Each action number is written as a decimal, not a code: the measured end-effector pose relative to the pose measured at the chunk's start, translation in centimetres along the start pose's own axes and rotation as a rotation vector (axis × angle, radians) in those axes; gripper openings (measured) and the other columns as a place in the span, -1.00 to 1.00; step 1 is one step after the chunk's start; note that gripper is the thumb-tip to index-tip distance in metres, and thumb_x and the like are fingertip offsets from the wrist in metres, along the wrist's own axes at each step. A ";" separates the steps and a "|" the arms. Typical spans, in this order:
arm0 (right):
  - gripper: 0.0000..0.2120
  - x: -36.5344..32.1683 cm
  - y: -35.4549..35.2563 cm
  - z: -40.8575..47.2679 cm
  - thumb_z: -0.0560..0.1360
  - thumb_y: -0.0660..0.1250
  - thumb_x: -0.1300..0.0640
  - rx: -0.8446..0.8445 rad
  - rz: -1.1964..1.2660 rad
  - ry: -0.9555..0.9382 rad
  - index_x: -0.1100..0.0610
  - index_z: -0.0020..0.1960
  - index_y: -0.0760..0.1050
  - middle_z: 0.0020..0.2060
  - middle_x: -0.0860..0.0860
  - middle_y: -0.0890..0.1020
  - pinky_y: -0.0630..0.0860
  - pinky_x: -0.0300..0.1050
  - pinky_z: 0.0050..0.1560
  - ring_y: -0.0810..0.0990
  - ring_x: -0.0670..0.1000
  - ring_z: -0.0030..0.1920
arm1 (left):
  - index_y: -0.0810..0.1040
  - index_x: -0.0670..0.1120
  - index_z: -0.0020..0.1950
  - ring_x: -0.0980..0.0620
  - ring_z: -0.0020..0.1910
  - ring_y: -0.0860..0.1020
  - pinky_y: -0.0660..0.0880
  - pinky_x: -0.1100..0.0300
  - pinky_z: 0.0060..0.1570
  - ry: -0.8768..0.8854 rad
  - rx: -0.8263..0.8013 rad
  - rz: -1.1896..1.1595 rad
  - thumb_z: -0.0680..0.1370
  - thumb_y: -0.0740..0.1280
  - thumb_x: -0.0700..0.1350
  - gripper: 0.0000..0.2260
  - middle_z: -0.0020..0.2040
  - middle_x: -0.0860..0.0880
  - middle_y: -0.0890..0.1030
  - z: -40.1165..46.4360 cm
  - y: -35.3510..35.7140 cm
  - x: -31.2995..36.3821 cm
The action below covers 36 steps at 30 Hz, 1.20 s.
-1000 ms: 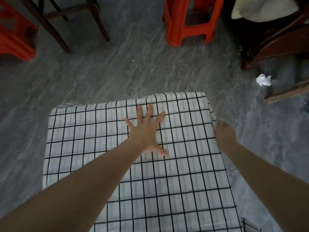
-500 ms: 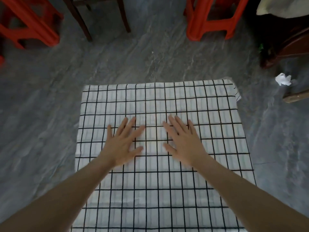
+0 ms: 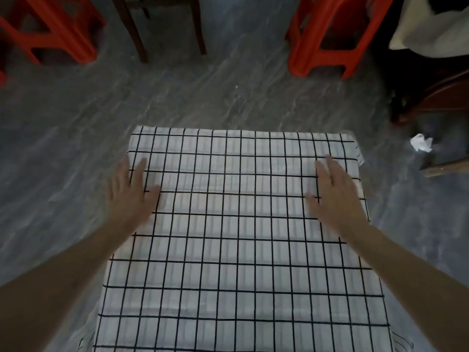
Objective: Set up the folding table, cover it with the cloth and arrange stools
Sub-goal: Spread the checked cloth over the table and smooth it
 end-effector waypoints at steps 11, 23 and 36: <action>-0.07 -12.6 2.3 8.5 0.43 0.34 -0.31 -0.264 0.070 -0.273 -0.01 0.59 -0.05 0.59 0.01 -0.08 -0.05 0.11 0.55 -0.13 0.06 0.58 | -0.08 0.19 0.57 0.08 0.56 -0.19 -0.12 -0.11 0.52 0.598 -0.401 0.174 0.44 0.36 0.27 -0.15 0.59 0.15 -0.15 5.1 6.1 15.2; -0.45 6.7 0.1 1.7 0.60 0.15 -0.06 -0.093 0.067 0.290 0.06 0.54 0.15 0.54 0.08 0.16 0.27 0.20 0.39 0.23 0.22 0.46 | -0.08 0.25 0.56 0.04 0.57 -0.08 -0.04 -0.13 0.51 0.338 -0.366 0.366 0.57 0.22 0.21 -0.34 0.59 0.13 -0.16 6.6 0.4 1.1; -0.04 -14.6 3.7 -9.0 0.44 0.30 -0.30 -0.278 0.134 -0.230 -0.08 0.58 -0.22 0.55 -0.04 -0.30 -0.20 0.14 0.54 -0.31 0.04 0.55 | -0.16 0.28 0.54 0.09 0.52 -0.35 -0.22 0.01 0.51 0.707 -0.525 0.259 0.44 0.35 0.28 -0.15 0.54 0.17 -0.35 -9.1 2.3 7.5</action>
Point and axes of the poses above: each hand's wrist, its own z-axis towards the middle knuckle, its own y-axis out of the palm, x = y × z, the point moved 7 cm from there along z, towards the middle knuckle
